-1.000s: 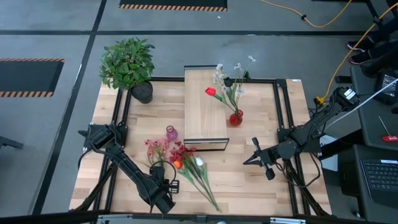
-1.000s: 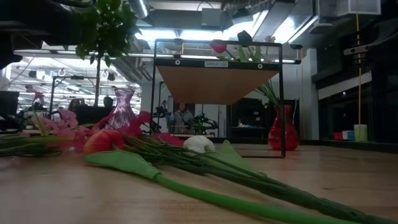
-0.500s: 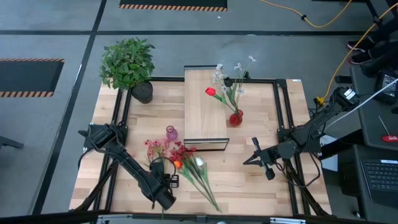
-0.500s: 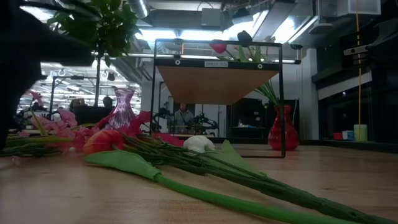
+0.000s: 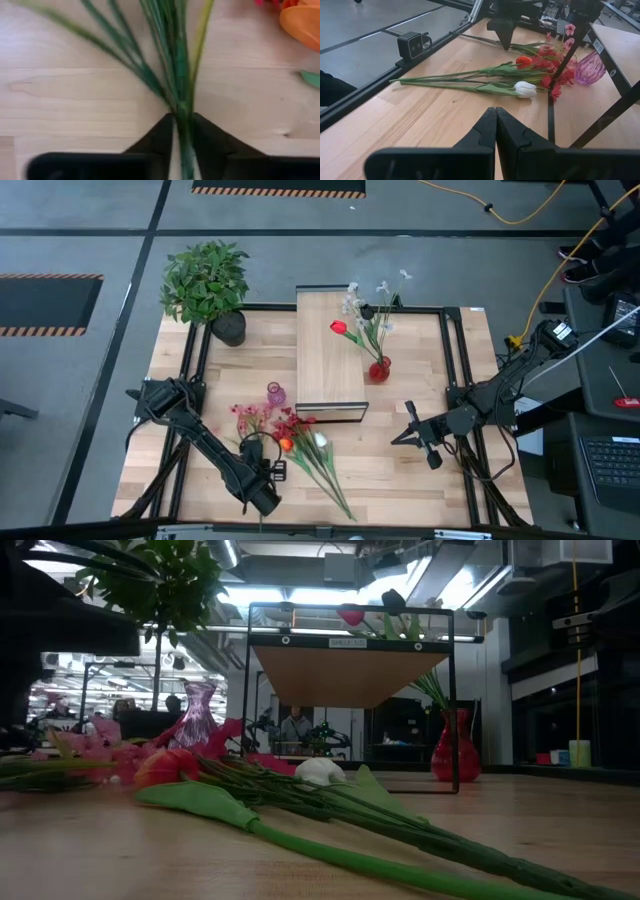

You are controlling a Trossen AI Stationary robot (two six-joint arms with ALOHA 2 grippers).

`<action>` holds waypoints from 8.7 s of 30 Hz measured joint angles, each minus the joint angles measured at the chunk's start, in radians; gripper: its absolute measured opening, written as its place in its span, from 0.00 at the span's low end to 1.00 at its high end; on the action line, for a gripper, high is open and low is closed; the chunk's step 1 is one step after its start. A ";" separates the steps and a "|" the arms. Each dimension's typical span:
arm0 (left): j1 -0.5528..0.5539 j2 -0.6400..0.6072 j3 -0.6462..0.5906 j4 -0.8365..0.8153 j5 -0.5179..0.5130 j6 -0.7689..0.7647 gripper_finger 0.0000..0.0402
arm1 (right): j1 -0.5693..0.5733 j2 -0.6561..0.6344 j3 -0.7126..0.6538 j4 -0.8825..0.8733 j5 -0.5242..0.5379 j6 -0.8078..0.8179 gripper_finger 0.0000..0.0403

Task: Pick and place flowers into a vace then onto a shelf
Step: Put the pink flowers into the violet vase, then put the orange tulip into the violet vase

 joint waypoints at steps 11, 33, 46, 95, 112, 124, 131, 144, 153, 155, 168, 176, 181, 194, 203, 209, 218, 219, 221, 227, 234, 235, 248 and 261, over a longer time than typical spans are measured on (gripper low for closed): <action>-0.038 -0.021 -0.008 -0.054 -0.050 0.008 0.01 | 0.000 0.000 0.000 0.001 0.002 -0.003 0.02; -0.235 -0.368 -0.004 -0.353 -0.722 0.069 0.01 | -0.053 0.000 0.000 0.115 0.003 -0.030 0.02; -0.232 -0.460 -0.003 -0.338 -1.009 0.634 0.01 | -0.108 0.000 0.000 0.189 0.003 -0.032 0.02; 0.267 -1.179 -0.793 1.423 -0.458 2.506 0.01 | -0.276 0.000 0.000 0.289 0.000 -0.081 0.02; 0.415 -1.178 -1.032 1.867 -0.332 2.640 0.01 | -0.276 0.000 0.000 0.289 0.000 -0.082 0.02; 0.501 -1.178 -1.077 1.869 -0.281 2.580 0.01 | -0.276 0.000 0.000 0.290 0.000 -0.082 0.02; 0.543 -1.178 -1.111 1.887 -0.261 2.513 0.01 | -0.276 0.000 0.000 0.290 0.000 -0.082 0.02; 0.555 -1.092 -1.115 1.930 -0.234 2.479 0.01 | -0.276 0.000 0.000 0.290 0.000 -0.082 0.02; 0.555 -0.961 -1.115 1.999 -0.254 2.457 0.01 | -0.276 0.000 0.000 0.290 0.000 -0.079 0.02; 0.555 -0.939 -1.115 1.999 -0.277 2.440 0.01 | -0.276 0.000 0.000 0.290 0.000 -0.079 0.02; 0.554 -0.902 -1.231 2.224 -0.304 2.387 0.01 | -0.276 0.000 0.001 0.289 0.000 -0.079 0.02; 0.555 -0.903 -1.289 2.357 -0.237 2.444 0.01 | -0.276 0.000 0.000 0.288 0.000 -0.078 0.02; 0.570 -0.889 -1.288 2.340 -0.229 2.453 0.01 | -0.276 0.000 0.001 0.289 0.001 -0.078 0.02; 0.591 -0.818 -1.288 2.336 -0.248 2.380 0.12 | -0.276 0.000 0.001 0.290 0.001 -0.078 0.02; 0.591 -0.818 -1.287 2.335 -0.257 2.361 0.24 | -0.276 0.000 0.001 0.290 0.001 -0.078 0.02; 0.589 -0.819 -1.287 2.337 -0.301 2.359 0.32 | -0.276 0.000 0.001 0.289 0.001 -0.078 0.02; 0.547 -0.819 -1.287 2.395 -0.317 2.393 0.38 | -0.276 0.000 0.001 0.289 0.001 -0.078 0.02; 0.542 -0.819 -1.287 2.394 -0.319 2.393 0.38 | -0.276 0.000 0.001 0.289 0.001 -0.078 0.02; 0.530 -0.819 -1.287 2.395 -0.334 2.394 0.38 | -0.276 0.000 0.001 0.289 0.001 -0.076 0.02; 0.490 -0.819 -1.287 2.395 -0.343 2.395 0.38 | -0.276 0.000 0.001 0.289 0.001 -0.068 0.02; 0.403 -0.858 -1.287 2.395 -0.412 2.477 0.39 | -0.276 0.000 0.001 0.287 0.001 -0.022 0.02; 0.388 -0.869 -1.287 2.397 -0.425 2.490 0.39 | -0.276 0.000 0.001 0.286 0.001 -0.022 0.02; 0.179 -0.933 -1.287 2.342 -0.486 2.526 0.25 | -0.276 0.000 0.001 0.286 0.000 0.036 0.02; 0.073 -0.932 -1.088 1.874 -0.552 2.417 0.01 | -0.276 0.000 0.001 0.286 0.000 0.053 0.02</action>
